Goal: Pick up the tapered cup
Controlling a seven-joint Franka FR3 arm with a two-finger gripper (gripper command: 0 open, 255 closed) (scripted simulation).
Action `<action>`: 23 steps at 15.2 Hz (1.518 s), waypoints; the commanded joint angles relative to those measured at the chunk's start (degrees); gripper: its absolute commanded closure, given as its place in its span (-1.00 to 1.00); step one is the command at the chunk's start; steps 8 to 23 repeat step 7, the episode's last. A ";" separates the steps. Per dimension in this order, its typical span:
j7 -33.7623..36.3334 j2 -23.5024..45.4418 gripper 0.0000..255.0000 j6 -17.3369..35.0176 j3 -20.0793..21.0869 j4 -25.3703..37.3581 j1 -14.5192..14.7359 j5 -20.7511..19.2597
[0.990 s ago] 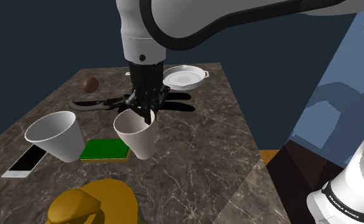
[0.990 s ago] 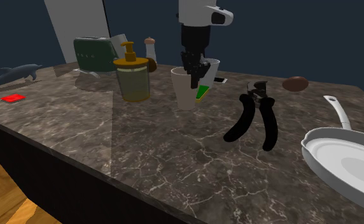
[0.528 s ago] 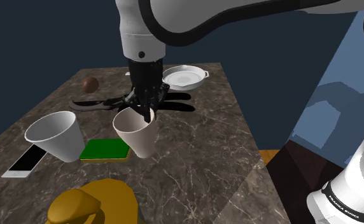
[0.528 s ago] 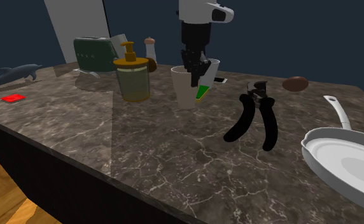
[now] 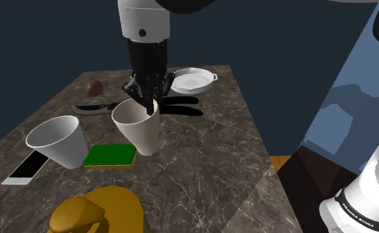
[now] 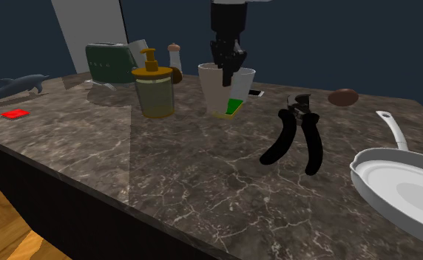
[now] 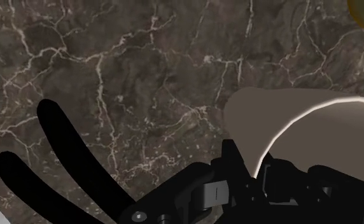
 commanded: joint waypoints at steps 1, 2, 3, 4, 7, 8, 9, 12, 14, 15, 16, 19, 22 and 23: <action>0.25 0.56 1.00 -1.87 0.07 2.37 0.26 -0.31; 0.38 0.86 1.00 -2.76 0.10 3.53 0.40 -0.47; 0.51 1.19 1.00 -3.66 0.14 4.73 0.55 -0.65; 0.64 1.54 1.00 -4.58 0.17 5.96 0.72 -0.84; 0.80 1.97 1.00 -5.65 0.22 7.43 0.93 -1.07; 0.80 1.97 1.00 -5.65 0.22 7.43 0.93 -1.07; 0.80 1.97 1.00 -5.65 0.22 7.43 0.93 -1.07; 0.80 1.97 1.00 -5.65 0.22 7.43 0.93 -1.07; 0.80 1.97 1.00 -5.65 0.22 7.43 0.93 -1.07; 0.80 1.97 1.00 -5.65 0.22 7.43 0.93 -1.07; 0.80 1.97 1.00 -5.65 0.22 7.43 0.93 -1.07; 0.80 1.97 1.00 -5.65 0.22 7.43 0.93 -1.07; 0.80 1.97 1.00 -5.65 0.22 7.43 0.93 -1.07; 0.80 1.97 1.00 -5.65 0.22 7.43 0.93 -1.07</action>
